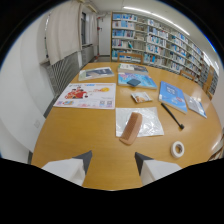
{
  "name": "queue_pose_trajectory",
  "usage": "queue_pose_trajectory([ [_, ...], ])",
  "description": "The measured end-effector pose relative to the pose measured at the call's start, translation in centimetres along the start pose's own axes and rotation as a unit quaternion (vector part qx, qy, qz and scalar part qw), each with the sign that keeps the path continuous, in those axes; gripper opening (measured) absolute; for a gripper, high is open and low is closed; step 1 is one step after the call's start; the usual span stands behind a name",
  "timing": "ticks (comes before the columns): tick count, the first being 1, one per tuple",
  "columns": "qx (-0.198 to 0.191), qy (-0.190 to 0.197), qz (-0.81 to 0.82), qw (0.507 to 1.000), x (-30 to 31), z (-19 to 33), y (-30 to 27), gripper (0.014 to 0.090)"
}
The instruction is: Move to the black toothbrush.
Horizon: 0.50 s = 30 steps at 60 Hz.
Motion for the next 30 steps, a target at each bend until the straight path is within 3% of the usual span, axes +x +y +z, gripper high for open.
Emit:
queue_pose_trajectory([
  [14, -0.005, 0.004, 0.001, 1.000, 1.5, 0.1, 0.5, 0.0844],
  [30, -0.013, 0.020, 0.008, 1.000, 8.0, 0.0, 0.8, 0.0845],
])
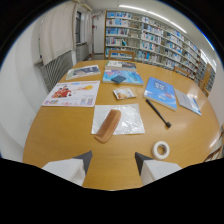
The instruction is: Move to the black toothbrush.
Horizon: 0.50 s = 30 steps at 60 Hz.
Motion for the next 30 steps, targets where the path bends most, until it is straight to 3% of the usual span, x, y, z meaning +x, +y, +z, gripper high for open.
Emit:
queue_pose_trajectory([
  [30, -0.008, 0.005, -0.006, 1.000, 12.6, 6.7, -4.7, 0.0846],
])
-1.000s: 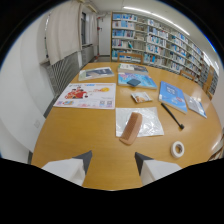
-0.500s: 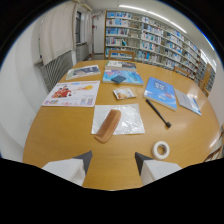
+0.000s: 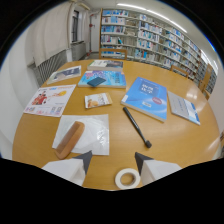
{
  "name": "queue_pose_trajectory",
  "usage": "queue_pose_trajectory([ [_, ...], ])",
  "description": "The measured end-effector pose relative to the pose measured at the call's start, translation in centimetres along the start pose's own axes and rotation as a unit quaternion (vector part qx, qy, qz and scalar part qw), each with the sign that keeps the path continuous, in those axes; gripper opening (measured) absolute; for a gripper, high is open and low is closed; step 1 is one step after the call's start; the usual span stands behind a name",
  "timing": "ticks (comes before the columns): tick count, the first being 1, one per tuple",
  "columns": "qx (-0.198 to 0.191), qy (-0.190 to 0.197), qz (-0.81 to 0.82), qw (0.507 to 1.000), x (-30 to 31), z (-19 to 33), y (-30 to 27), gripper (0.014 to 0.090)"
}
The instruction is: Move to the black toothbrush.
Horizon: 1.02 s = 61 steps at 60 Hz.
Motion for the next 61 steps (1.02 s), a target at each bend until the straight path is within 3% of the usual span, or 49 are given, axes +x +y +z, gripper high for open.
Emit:
queue_pose_trajectory([
  [36, -0.001, -0.005, 0.003, 1.000, 5.5, 9.6, -4.8, 0.0848],
  [61, -0.009, -0.010, 0.005, 1.000, 5.9, 10.6, -5.1, 0.0845],
])
